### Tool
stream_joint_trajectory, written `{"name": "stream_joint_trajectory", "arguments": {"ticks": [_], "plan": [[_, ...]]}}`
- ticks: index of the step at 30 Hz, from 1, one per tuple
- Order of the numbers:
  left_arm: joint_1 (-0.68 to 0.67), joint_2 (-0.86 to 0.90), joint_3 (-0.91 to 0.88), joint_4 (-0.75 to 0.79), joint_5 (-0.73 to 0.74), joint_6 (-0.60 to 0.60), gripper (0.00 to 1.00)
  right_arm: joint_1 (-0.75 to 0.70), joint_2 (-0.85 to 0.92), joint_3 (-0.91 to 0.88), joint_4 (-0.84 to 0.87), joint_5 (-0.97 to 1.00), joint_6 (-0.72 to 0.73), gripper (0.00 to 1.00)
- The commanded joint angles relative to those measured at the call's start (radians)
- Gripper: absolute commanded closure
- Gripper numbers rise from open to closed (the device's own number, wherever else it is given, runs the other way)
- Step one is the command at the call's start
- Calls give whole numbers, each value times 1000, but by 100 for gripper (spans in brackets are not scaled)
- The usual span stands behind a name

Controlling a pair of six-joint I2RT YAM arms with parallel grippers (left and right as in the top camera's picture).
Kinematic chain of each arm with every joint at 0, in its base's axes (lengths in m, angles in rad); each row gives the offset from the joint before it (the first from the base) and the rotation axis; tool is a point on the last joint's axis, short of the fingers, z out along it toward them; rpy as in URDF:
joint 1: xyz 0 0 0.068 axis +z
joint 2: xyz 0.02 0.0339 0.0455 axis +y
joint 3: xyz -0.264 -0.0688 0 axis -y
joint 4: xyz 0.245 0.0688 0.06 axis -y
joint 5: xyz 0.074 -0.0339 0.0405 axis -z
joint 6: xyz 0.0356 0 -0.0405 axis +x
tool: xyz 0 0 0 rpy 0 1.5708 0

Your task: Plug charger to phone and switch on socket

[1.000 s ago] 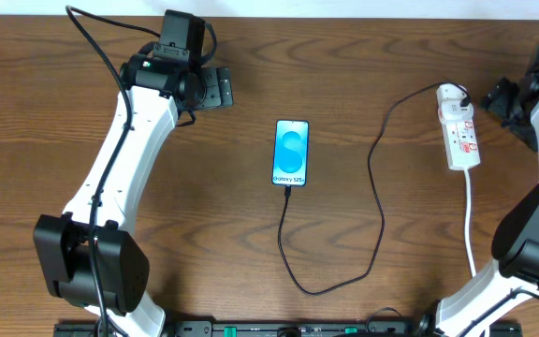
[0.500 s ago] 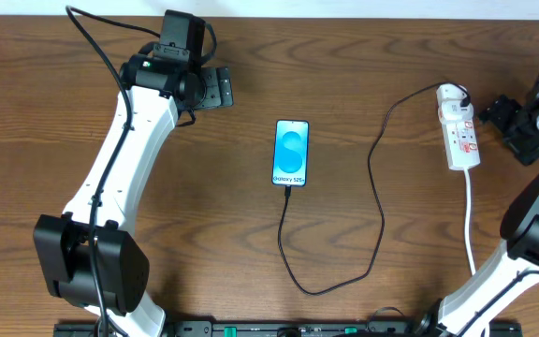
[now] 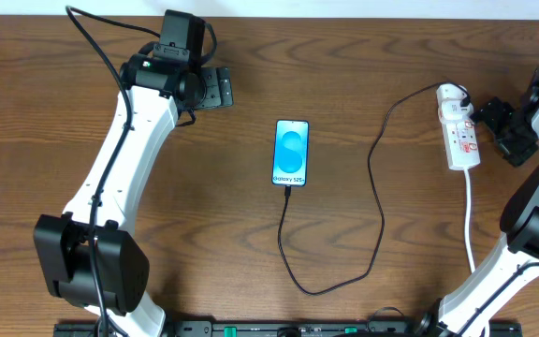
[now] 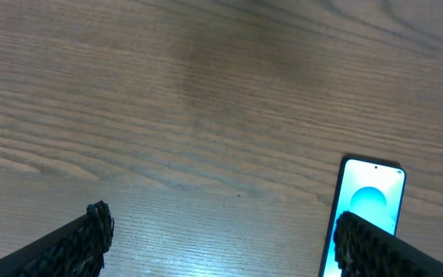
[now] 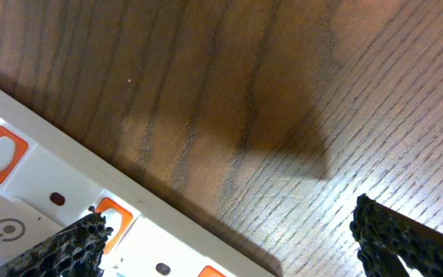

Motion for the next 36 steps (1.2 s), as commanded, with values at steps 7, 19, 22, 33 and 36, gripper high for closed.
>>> {"name": "stream_joint_trajectory", "arguments": {"ticks": [7,19,22,33,36], "plan": [[5,8,4,-3,-13,-5,6,4,29,-13,0,0,45,1],[5,8,4,-3,-13,-5,6,5,29,-18,1,-23,44,1],[5,8,4,-3,-13,-5,7,5,29,-18,0,-24,44,1],[5,8,4,-3,-13,-5,6,5,50,-19,-4,-24,45,1],[5,8,4,-3,-13,-5,6,6,72,-19,-3,-45,44,1]]}}
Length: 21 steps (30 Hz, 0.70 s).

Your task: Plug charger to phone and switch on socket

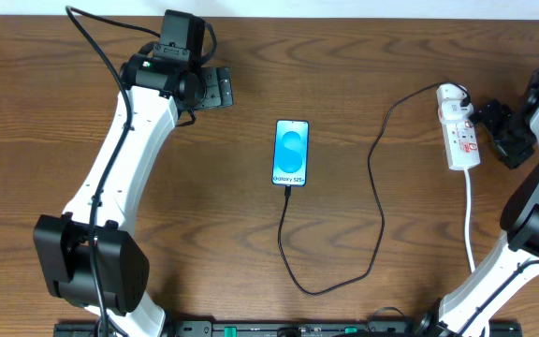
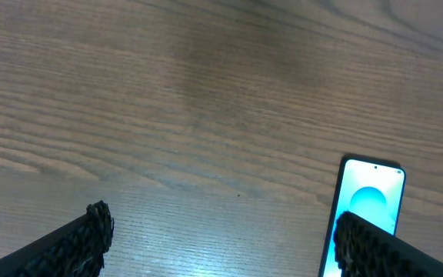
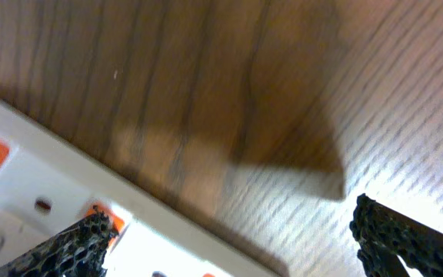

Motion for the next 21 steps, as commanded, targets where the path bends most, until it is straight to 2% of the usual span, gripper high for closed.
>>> {"name": "stream_joint_trajectory", "arguments": {"ticks": [1,21], "plan": [[5,8,4,-3,-13,-5,6,10,61,-10,-13,-32,6,1],[5,8,4,-3,-13,-6,6,14,70,-10,-56,-96,-13,1]]}}
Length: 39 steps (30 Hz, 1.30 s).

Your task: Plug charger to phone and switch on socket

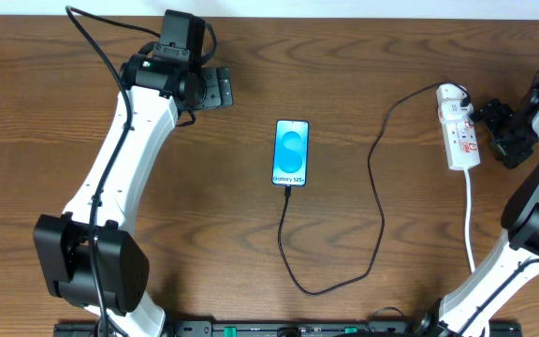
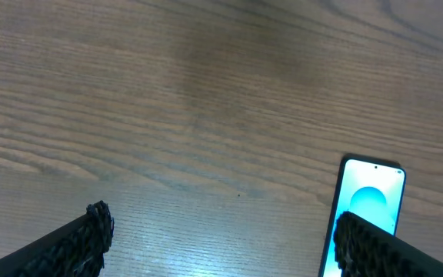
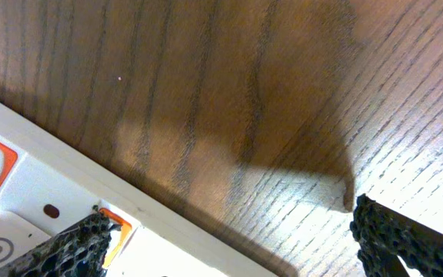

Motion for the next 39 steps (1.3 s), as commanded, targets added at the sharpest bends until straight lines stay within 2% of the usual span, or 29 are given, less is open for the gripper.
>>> {"name": "stream_joint_trajectory", "arguments": {"ticks": [1,16,21,27,36,39], "plan": [[5,8,4,-2,-13,-5,6,22,57,-26,-38,-59,-27,1],[5,8,4,-2,-13,-5,6,19,54,-26,-54,-114,-41,1],[5,8,4,-2,-13,-5,6,-13,-4,-26,-90,-111,-33,1],[5,8,4,-2,-13,-5,6,-53,-181,-26,-191,-107,-50,1],[5,8,4,-2,-13,-5,6,-37,-445,-29,-333,-102,-101,1],[5,8,4,-2,-13,-5,6,16,-606,-103,-335,20,-100,1]]}}
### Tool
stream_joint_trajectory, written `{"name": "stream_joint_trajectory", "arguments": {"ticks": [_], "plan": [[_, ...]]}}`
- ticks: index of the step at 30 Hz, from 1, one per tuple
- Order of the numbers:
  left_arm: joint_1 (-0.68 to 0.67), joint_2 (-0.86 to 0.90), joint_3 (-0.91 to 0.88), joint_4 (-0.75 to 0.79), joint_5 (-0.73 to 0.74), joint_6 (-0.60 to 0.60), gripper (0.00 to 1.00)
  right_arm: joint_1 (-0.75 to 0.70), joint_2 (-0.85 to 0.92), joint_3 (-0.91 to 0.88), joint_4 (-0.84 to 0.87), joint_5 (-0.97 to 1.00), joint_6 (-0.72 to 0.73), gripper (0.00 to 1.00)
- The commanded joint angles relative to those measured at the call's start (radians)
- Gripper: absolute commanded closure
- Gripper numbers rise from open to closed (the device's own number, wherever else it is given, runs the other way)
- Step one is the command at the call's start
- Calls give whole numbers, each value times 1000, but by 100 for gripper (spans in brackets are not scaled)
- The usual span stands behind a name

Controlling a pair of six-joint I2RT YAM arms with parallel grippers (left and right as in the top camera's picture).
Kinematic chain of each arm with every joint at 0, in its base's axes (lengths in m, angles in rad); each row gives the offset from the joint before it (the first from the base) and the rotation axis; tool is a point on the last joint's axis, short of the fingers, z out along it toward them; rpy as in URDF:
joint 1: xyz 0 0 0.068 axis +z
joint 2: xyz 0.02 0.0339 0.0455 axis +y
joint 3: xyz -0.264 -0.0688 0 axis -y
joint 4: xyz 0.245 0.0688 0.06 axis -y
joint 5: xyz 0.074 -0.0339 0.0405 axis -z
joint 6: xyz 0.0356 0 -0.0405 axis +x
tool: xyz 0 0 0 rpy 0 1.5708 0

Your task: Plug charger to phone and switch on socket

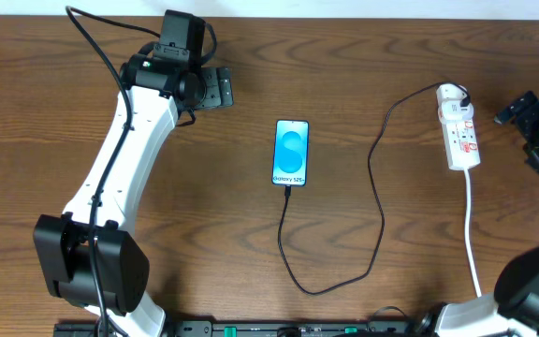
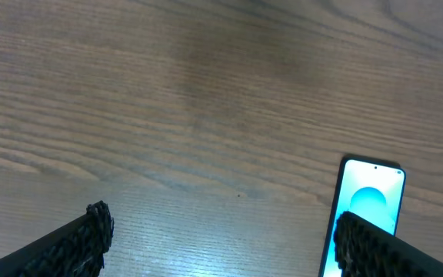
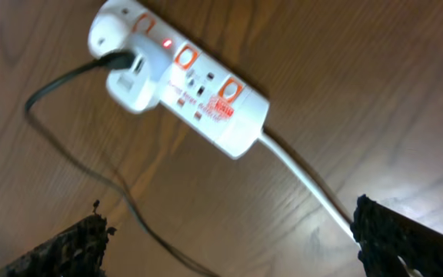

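The phone (image 1: 290, 153) lies face up mid-table with its screen lit, also seen as the phone (image 2: 364, 206) in the left wrist view. A black cable (image 1: 378, 201) runs from its lower end in a loop to a white charger (image 3: 133, 77) plugged into the white power strip (image 1: 459, 137). A small red light (image 3: 165, 44) glows on the power strip (image 3: 206, 96). My right gripper (image 1: 532, 131) hangs open to the right of the strip, apart from it. My left gripper (image 1: 215, 89) is open up-left of the phone, holding nothing.
The strip's white cord (image 1: 472, 229) runs down toward the front edge at the right. The black cable's loop (image 1: 309, 288) lies near the front middle. Bare wooden tabletop (image 1: 195, 215) lies between the arms.
My right gripper has pulled back from close beside the power strip to the right and higher. The whole strip now shows in its view, with a red light lit. The left arm has not moved.
At all three earlier moments my right gripper stood open low against the strip's right side, shifting only slightly, with the cable in the phone. Now it is clear of the strip. The left gripper stayed open by the phone throughout.
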Motion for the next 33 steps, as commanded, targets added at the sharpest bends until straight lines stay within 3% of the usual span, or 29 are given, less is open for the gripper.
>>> {"name": "stream_joint_trajectory", "arguments": {"ticks": [1,14,20,33], "plan": [[5,8,4,-3,-12,-6,6,58,-146,-83,-1,120,-22,1],[5,8,4,-3,-12,-5,6,157,-733,-557,179,159,-22,1],[5,8,4,-3,-12,-6,6,156,-818,-624,169,159,-15,1],[5,8,4,-3,-12,-5,6,156,-814,-628,145,159,-15,1]]}}
